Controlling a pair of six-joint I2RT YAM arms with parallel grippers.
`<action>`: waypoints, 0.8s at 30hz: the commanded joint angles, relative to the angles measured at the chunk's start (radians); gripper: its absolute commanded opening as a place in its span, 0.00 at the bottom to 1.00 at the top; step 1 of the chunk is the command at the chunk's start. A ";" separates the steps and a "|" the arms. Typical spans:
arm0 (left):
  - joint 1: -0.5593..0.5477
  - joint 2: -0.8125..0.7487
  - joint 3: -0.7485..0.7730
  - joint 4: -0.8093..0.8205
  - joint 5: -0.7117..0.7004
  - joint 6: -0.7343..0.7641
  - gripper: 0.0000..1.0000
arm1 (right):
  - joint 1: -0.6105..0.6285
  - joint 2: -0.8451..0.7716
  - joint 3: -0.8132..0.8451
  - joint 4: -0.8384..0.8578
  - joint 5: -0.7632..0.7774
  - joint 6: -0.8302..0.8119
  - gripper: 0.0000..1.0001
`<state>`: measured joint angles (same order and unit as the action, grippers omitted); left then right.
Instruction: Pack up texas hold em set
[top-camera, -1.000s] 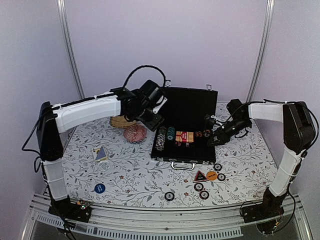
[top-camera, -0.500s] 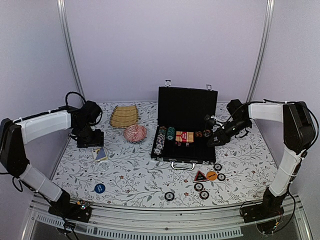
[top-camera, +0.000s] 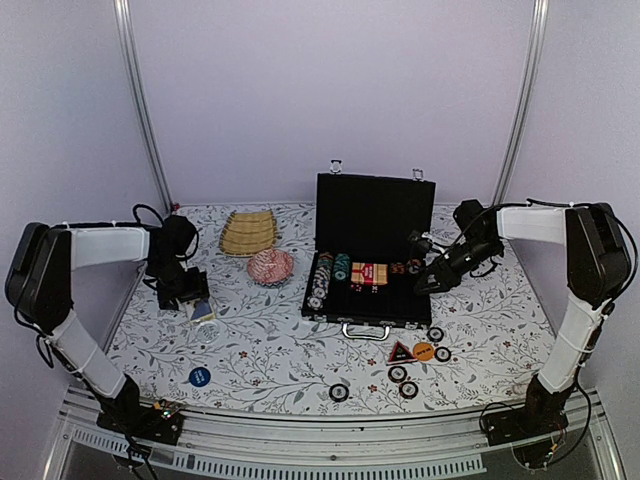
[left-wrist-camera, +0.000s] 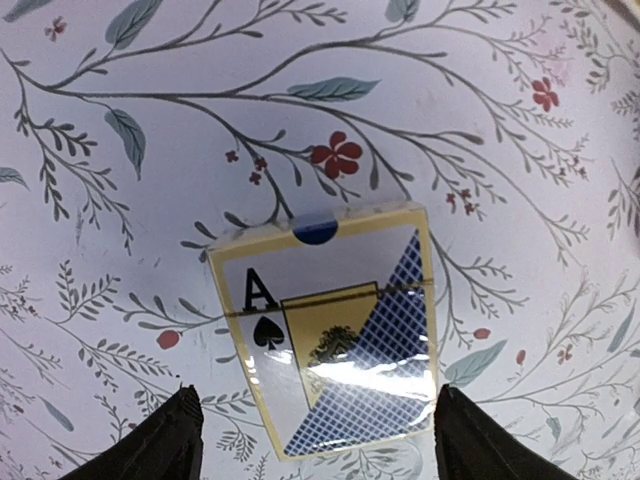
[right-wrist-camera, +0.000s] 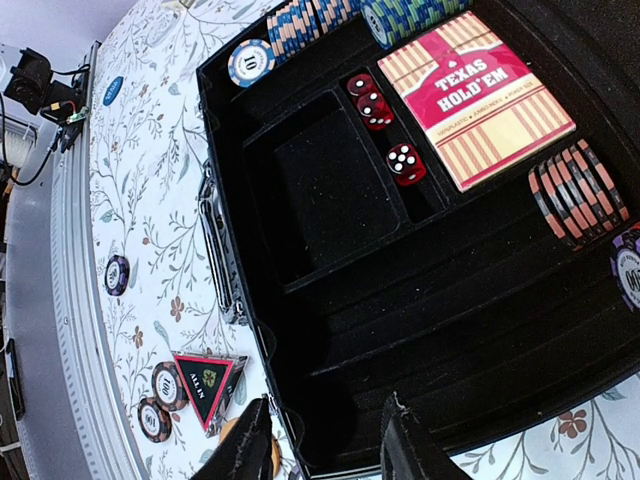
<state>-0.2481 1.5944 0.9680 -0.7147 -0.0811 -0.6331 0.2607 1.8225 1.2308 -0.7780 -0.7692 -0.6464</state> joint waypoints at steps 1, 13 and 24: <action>0.035 0.042 -0.018 0.066 0.024 -0.004 0.81 | -0.002 -0.002 -0.014 -0.010 -0.002 -0.014 0.39; 0.037 0.136 0.043 0.101 0.086 0.030 0.80 | -0.002 0.016 -0.014 -0.017 0.005 -0.025 0.39; -0.003 0.155 0.093 0.159 0.148 0.085 0.80 | -0.003 0.026 -0.012 -0.027 0.002 -0.035 0.39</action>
<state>-0.2356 1.7283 1.0252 -0.6064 0.0307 -0.5762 0.2607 1.8294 1.2289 -0.7898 -0.7624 -0.6636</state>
